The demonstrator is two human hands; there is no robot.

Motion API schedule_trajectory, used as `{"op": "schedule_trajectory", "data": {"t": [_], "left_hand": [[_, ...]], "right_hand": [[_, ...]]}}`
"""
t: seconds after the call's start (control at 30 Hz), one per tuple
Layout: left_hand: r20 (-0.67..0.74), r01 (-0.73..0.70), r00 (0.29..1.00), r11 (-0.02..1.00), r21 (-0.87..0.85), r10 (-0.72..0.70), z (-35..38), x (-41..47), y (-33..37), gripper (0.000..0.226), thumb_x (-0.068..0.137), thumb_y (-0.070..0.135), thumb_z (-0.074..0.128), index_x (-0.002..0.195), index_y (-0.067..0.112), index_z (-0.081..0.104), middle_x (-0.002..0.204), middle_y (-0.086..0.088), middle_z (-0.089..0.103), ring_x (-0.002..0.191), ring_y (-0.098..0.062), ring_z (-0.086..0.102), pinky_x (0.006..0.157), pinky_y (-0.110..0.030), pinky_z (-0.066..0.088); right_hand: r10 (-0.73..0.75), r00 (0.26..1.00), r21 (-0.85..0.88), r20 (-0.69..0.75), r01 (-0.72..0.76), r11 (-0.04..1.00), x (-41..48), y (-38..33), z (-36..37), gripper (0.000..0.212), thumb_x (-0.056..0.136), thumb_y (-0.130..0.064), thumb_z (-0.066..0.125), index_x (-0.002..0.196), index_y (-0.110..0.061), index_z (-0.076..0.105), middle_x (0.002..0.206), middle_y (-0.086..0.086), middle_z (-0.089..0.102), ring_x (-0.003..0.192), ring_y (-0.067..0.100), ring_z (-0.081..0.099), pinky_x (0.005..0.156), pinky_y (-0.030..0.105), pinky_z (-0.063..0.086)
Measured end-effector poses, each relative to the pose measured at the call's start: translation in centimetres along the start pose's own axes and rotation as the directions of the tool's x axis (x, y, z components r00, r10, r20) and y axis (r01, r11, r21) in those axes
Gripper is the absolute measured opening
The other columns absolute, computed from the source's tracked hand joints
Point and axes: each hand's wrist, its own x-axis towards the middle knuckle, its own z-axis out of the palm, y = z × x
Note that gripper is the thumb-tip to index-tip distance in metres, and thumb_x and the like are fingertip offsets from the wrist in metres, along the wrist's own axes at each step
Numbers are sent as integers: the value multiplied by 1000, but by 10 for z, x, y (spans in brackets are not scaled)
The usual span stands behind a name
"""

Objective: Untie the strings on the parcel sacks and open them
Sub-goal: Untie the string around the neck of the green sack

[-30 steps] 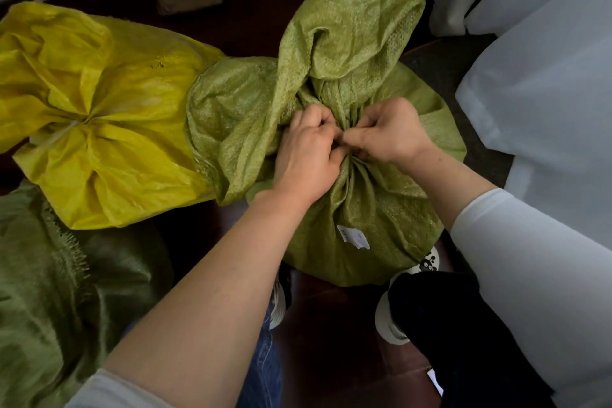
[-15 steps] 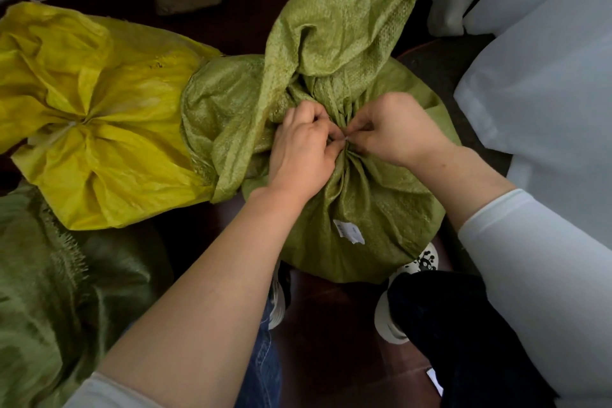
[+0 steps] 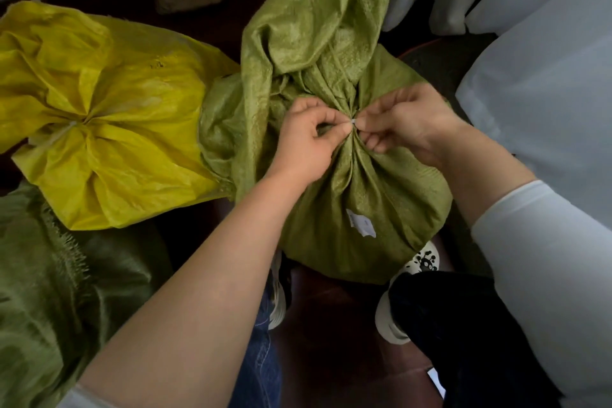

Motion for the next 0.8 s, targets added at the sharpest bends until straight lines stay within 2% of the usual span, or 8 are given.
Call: {"op": "schedule_trajectory", "data": {"t": [0.07, 0.13, 0.23, 0.4, 0.5, 0.57, 0.67, 0.8], "left_hand": [[45, 62, 997, 992, -111, -58, -3, -1, 6, 9, 81, 9, 69, 89, 11, 68, 91, 16, 40, 99, -2, 44, 89, 0, 28], [70, 109, 993, 978, -178, -98, -5, -3, 8, 9, 81, 10, 68, 88, 14, 67, 94, 16, 42, 108, -5, 43, 97, -9, 29], [83, 126, 990, 975, -182, -113, -9, 0, 7, 9, 80, 11, 69, 86, 17, 66, 95, 14, 44, 108, -6, 44, 98, -12, 29], [-3, -55, 998, 998, 25, 55, -14, 6, 0, 20, 75, 11, 75, 94, 16, 71, 89, 16, 43, 88, 6, 46, 82, 4, 30], [10, -193, 981, 955, 226, 196, -15, 5, -3, 22, 75, 23, 75, 97, 23, 73, 90, 17, 46, 97, -11, 48, 89, -21, 38], [13, -219, 972, 888, 405, 234, -13, 2, -3, 23, 76, 35, 72, 100, 31, 72, 99, 12, 52, 109, -18, 42, 88, -29, 26], [-13, -181, 976, 848, 498, 216, -9, -2, -1, 25, 77, 47, 67, 101, 39, 70, 109, 10, 55, 118, -18, 36, 82, -27, 13], [-75, -172, 967, 839, 517, 244, -4, -2, -3, 20, 75, 43, 70, 89, 30, 74, 101, 7, 60, 114, -20, 43, 90, -32, 18]], "right_hand": [[40, 998, 204, 51, -49, 978, -2, 4, -4, 6, 77, 8, 64, 74, 3, 64, 43, 3, 60, 35, 8, 55, 36, 15, 46], [54, 994, 305, 93, -80, 949, -2, 7, -2, 5, 77, 6, 64, 75, 2, 64, 44, 3, 62, 36, 7, 56, 37, 14, 45], [39, 988, 317, 150, -85, 945, 0, 7, -3, 5, 79, 5, 62, 79, 2, 64, 50, 4, 64, 42, 8, 60, 41, 14, 49], [-59, 995, -26, 80, 62, 998, -3, 0, -1, 9, 86, 7, 56, 84, 2, 63, 64, 10, 60, 43, 7, 58, 45, 17, 51], [-136, 991, -290, 16, 135, 948, -3, -1, 4, 9, 88, 0, 56, 84, -3, 65, 61, 5, 59, 35, 3, 51, 37, 17, 45], [-186, 982, -411, 8, 173, 895, -3, 0, 3, 11, 89, -4, 55, 86, -6, 66, 61, 2, 59, 33, 2, 51, 36, 15, 41], [-293, 955, -571, 33, 259, 779, -3, 0, 2, 14, 88, -7, 55, 91, -8, 68, 66, 1, 58, 53, 10, 57, 59, 22, 50], [-363, 928, -672, 87, 324, 666, -4, -1, 6, 16, 87, -10, 55, 93, -11, 70, 76, -3, 56, 79, 20, 58, 81, 39, 52]]}}
